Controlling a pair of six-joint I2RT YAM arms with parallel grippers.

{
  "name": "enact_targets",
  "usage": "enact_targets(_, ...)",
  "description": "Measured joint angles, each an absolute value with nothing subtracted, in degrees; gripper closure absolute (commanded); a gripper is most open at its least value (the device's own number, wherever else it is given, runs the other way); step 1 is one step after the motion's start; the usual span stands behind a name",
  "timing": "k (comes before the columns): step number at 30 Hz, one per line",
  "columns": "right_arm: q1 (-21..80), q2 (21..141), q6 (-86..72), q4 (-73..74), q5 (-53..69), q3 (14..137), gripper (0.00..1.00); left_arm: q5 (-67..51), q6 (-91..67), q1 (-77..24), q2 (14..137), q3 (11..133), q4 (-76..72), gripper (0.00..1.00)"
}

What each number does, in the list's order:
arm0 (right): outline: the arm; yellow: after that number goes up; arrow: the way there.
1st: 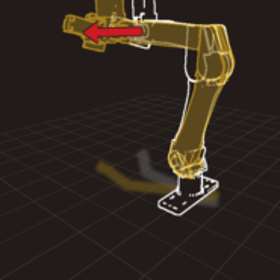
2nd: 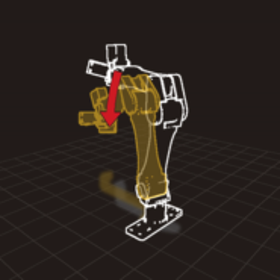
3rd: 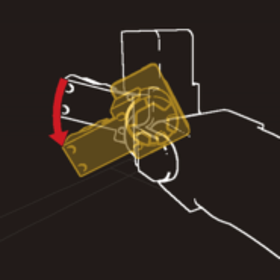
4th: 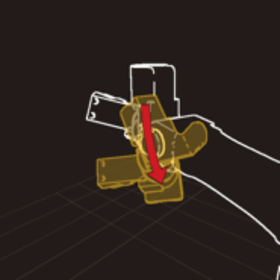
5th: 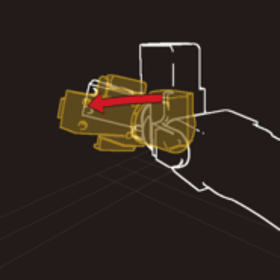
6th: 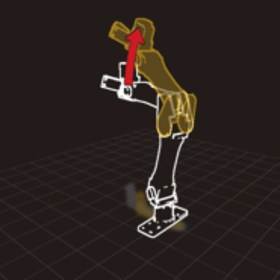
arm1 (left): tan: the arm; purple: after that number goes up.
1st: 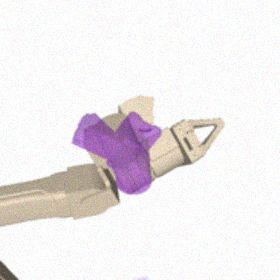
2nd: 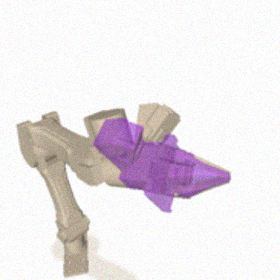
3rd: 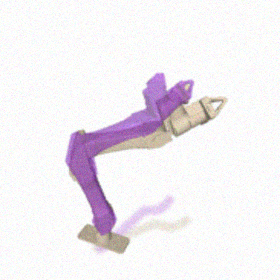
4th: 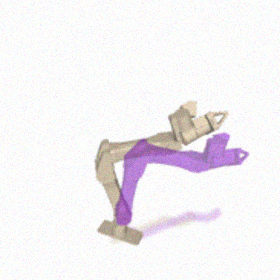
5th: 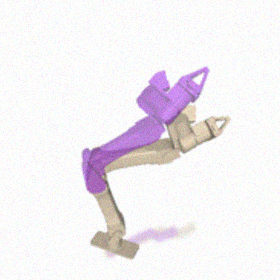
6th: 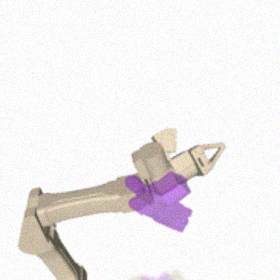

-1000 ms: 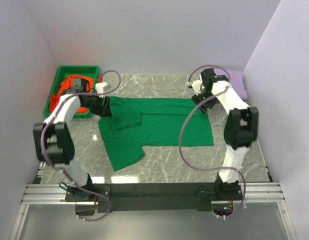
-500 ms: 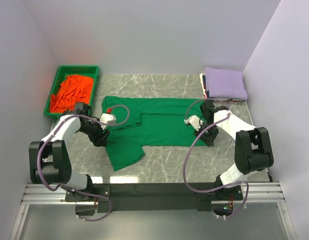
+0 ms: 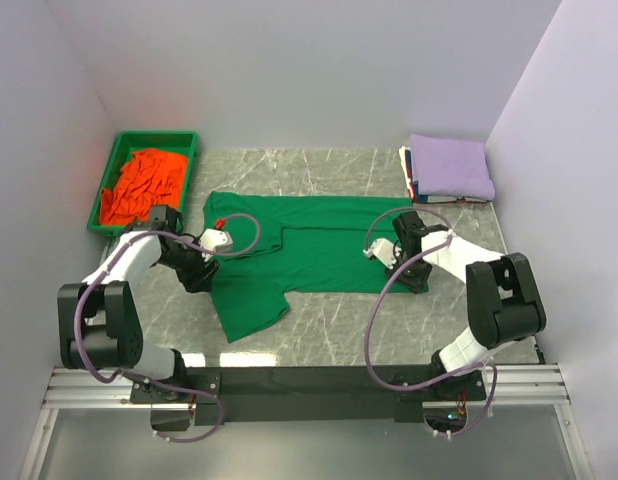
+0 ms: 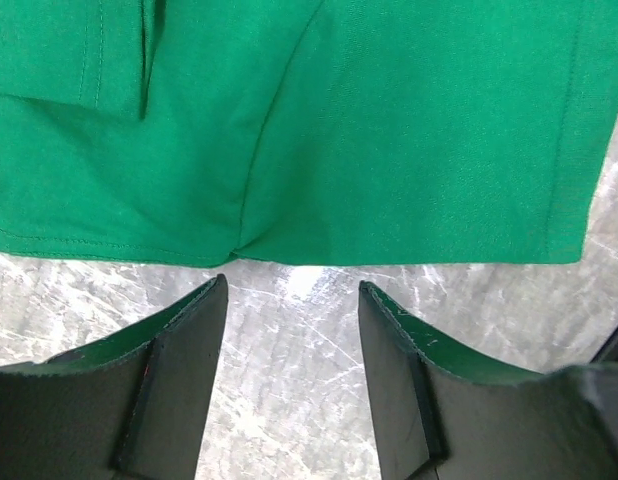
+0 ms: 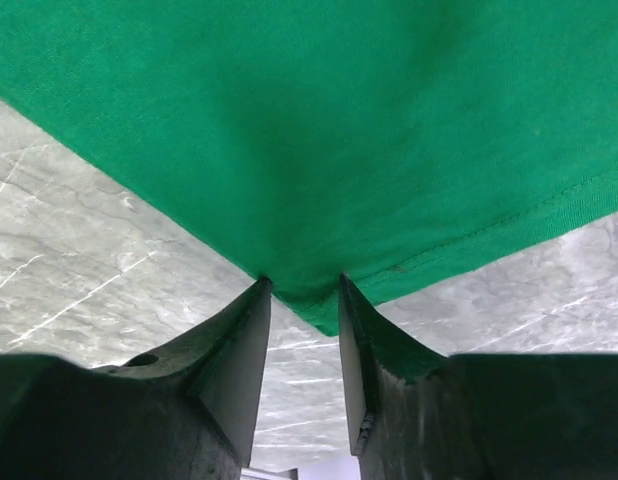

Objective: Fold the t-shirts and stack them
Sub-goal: Fold the tshirt

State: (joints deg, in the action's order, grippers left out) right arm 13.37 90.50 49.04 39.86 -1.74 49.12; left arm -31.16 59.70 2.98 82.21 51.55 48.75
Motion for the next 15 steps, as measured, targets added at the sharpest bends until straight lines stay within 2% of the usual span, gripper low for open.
enact_targets(5,13.6,90.6,49.2,39.6,-2.6,49.0,0.68,-30.9,60.3,1.9,82.2,50.0,46.3,0.39)
enact_targets(11,13.6,91.1,49.2,39.2,-3.4,49.1,0.87,-27.8,60.1,-3.2,82.2,44.9,40.4,0.40)
enact_targets(14,13.6,91.5,49.1,39.2,-3.8,49.4,1.00,-25.4,59.8,-5.6,82.5,42.7,36.8,0.48)
enact_targets(15,13.6,91.7,49.1,39.2,-3.8,49.5,1.00,-24.7,59.8,-6.1,82.6,42.2,35.7,0.51)
